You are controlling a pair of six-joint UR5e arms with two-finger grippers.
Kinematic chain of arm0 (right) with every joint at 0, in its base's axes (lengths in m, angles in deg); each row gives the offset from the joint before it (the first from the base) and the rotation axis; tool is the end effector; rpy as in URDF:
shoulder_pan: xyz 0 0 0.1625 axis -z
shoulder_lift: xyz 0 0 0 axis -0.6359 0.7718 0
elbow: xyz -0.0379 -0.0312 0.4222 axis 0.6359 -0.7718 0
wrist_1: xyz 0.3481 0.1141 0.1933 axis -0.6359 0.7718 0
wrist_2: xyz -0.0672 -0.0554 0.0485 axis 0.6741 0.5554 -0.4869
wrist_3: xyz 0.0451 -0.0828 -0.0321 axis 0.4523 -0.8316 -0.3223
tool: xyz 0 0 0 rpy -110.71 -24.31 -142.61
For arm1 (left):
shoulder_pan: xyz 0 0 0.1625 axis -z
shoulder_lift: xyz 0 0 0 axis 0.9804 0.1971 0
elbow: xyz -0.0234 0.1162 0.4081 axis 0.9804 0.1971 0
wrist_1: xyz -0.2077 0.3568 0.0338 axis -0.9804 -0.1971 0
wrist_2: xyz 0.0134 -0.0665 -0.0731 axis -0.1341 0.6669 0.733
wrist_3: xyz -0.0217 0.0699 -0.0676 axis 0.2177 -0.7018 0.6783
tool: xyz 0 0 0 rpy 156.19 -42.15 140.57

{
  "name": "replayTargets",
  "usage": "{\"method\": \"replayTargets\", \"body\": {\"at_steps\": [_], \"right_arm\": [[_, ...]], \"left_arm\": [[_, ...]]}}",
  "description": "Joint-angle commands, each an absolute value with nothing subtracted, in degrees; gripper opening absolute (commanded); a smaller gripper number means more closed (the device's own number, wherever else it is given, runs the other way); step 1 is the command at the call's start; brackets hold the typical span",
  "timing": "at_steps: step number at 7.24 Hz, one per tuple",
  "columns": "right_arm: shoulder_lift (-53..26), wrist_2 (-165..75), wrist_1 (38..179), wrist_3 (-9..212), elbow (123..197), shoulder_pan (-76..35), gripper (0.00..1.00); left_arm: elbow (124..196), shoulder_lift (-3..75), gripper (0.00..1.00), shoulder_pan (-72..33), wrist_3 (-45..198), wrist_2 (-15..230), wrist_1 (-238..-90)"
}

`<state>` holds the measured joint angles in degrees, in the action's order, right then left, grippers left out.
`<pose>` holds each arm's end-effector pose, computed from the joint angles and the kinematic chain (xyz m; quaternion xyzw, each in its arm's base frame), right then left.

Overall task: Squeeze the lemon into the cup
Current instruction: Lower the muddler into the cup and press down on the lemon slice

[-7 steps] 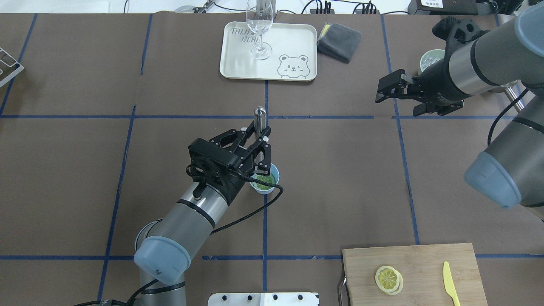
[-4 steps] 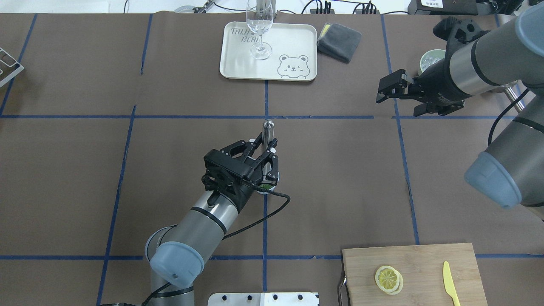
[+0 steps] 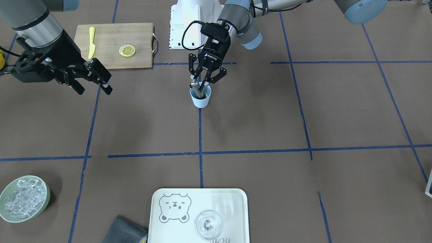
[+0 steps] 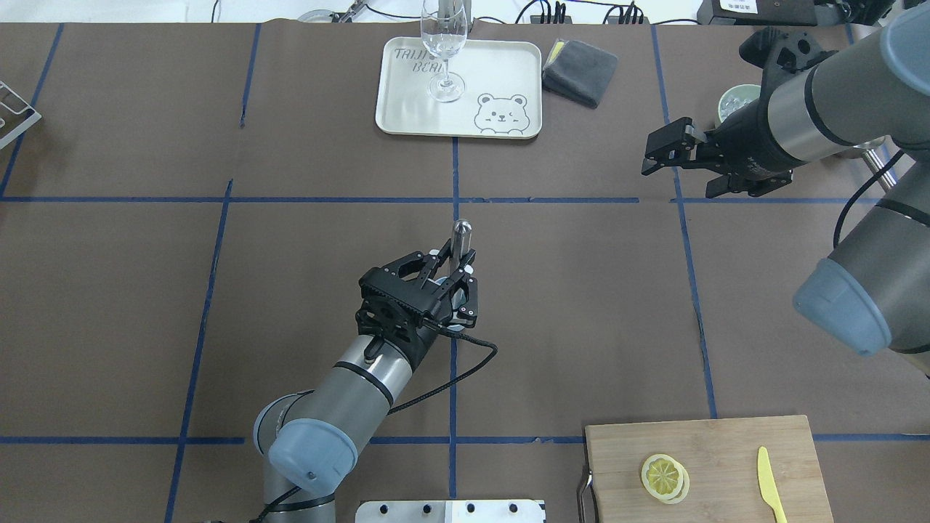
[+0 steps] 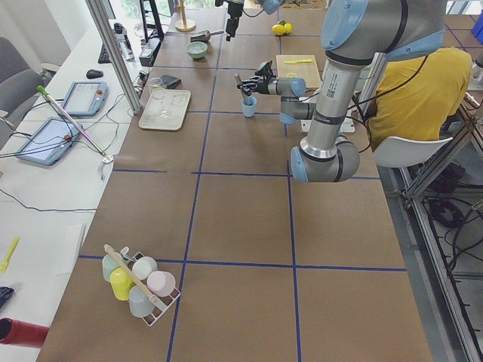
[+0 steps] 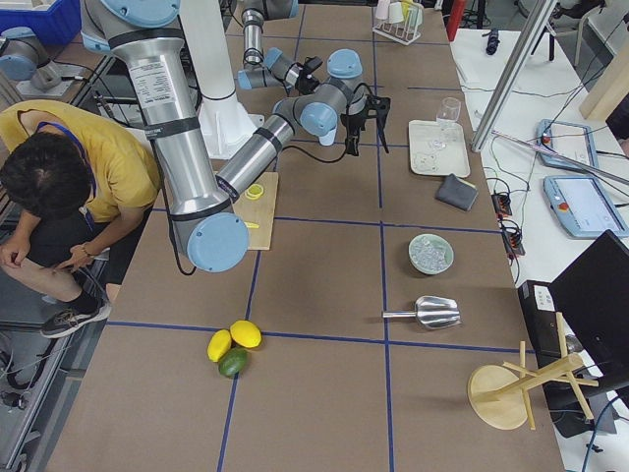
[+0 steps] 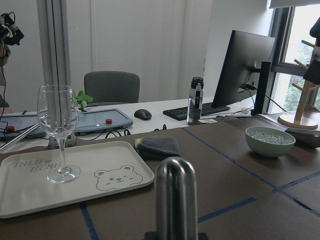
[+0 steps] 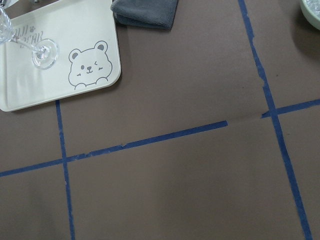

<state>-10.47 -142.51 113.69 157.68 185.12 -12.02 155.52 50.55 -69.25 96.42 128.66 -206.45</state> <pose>-0.2656 -0.4660 0.2632 0.0447 -0.4881 0.1422 0.8599 0.5842 -0.3055 0.2015 0.5933 0.4530 -0.0486 0.6636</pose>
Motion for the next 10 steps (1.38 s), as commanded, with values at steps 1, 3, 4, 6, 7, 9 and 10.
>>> {"method": "replayTargets", "body": {"at_steps": [1, 3, 4, 6, 7, 9, 10], "right_arm": [[-10.5, -142.5, 113.7, 157.7, 185.0, -12.1, 1.00], [-10.6, -142.5, 113.8, 157.5, 185.0, -12.5, 1.00], [-10.7, -142.5, 113.8, 157.5, 185.0, -12.6, 1.00], [-11.0, -145.3, 113.9, 157.4, 185.0, -15.0, 1.00], [-11.4, -145.3, 114.0, 157.4, 185.0, -15.0, 1.00], [-11.4, -145.3, 114.0, 157.5, 185.0, -15.0, 1.00], [-11.4, -145.4, 114.0, 157.5, 185.1, -15.0, 1.00]], "left_arm": [[155.3, 50.6, 0.00, -69.4, 96.4, 128.8, -206.4], [155.3, 50.5, 0.00, -69.7, 96.4, 128.8, -206.4], [155.3, 50.4, 0.00, -69.8, 96.4, 128.7, -206.4], [157.5, 50.3, 0.00, -69.6, 95.6, 128.7, -206.7], [162.1, 50.0, 0.00, -69.3, 93.5, 128.8, -206.7], [169.0, 50.0, 0.00, -68.4, 83.7, 129.4, -207.0], [169.2, 50.4, 0.00, -65.7, 84.1, 129.5, -206.7]]}}
